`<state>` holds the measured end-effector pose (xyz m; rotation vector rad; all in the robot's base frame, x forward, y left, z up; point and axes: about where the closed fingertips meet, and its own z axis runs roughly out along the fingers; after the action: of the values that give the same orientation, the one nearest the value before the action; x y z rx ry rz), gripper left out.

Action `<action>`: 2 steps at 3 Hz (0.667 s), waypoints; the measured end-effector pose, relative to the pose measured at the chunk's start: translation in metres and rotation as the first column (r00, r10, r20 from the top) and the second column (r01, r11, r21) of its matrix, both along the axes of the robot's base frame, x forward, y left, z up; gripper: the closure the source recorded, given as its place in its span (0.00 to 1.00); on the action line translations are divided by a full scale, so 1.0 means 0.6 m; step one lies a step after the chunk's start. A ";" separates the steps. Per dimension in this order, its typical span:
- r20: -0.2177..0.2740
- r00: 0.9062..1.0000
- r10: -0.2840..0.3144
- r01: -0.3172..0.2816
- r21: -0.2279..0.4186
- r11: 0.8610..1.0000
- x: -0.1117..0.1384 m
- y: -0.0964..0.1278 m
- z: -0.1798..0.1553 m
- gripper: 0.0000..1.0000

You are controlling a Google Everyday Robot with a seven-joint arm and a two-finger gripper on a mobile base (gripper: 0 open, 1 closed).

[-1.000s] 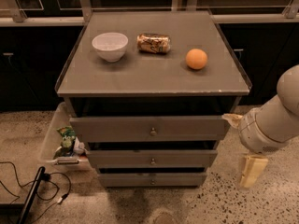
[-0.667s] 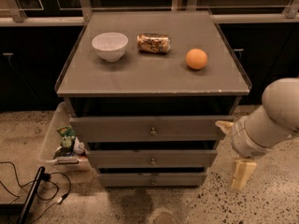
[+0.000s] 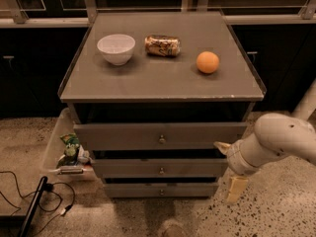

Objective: Open middle drawer

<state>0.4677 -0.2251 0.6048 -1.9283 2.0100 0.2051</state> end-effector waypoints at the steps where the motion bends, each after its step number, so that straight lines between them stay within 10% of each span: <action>1: 0.035 0.999 0.004 -0.006 0.045 0.999 0.036 0.008 -0.113 0.00; 2: 0.031 0.999 0.007 -0.008 0.040 0.999 0.031 0.013 -0.122 0.00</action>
Offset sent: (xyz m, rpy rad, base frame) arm 0.0276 0.0066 -0.0940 0.0455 -0.0133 -0.0553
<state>0.4866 -0.2174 0.5314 -1.9034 1.9644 0.2144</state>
